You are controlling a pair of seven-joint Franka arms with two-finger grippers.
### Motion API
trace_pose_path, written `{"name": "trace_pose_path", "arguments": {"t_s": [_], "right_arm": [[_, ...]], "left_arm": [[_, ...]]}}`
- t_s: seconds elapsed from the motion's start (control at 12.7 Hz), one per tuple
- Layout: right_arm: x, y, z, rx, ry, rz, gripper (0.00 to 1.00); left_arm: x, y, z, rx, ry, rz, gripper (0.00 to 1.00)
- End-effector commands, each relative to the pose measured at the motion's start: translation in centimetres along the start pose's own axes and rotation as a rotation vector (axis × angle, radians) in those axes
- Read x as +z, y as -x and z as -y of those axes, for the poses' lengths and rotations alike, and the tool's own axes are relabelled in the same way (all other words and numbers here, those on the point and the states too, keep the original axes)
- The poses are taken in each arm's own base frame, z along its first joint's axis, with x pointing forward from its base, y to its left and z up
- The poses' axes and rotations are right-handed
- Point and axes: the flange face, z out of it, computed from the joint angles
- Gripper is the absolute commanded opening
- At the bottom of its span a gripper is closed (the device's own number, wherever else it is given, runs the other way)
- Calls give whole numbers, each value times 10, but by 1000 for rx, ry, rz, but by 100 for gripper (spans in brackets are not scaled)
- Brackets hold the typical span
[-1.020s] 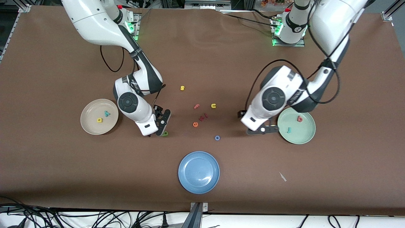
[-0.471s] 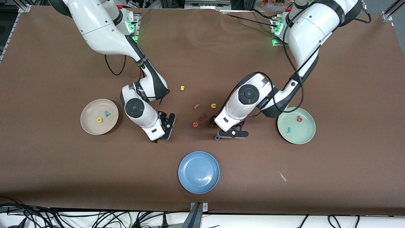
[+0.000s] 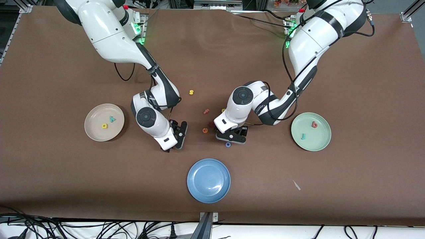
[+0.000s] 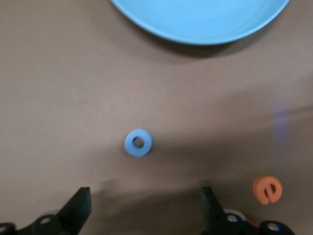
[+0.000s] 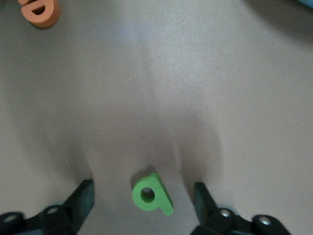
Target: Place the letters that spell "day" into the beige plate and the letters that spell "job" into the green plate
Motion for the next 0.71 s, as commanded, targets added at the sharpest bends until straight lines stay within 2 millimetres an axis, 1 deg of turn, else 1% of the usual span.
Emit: {"name": "trace_pose_path", "arguments": {"t_s": [0.0,0.08,0.16,0.24,0.31,0.39,0.47,0.55,0.63], "right_arm": [[2,-5,-3,-25,-7,9,69],[1,-4,-4,-22,-5,9,69],[0,-4,-4,-22,-4,8,63],[-1,-5,-4,-24,-3,7,55],[0,-4,-4,-23,-9,12,52],[-1,-4,-4,-23,-9,12,43],[-2,-4,-4,-19,-8,10,34],[-2,-5,-3,-19,-10,11,30],[-1,-4,-3,-14,-16,15,23]], "left_arm": [[6,-13,2,10,40,-89,89],[7,-18,9,9,42,-115,86],[11,-16,6,13,50,-120,86],[12,-16,8,16,48,-124,86],[13,-17,12,20,37,-128,86],[16,-16,10,35,28,-130,82],[19,-14,9,43,21,-130,73],[20,-13,10,45,19,-129,66],[22,-13,10,46,17,-127,65]]}}
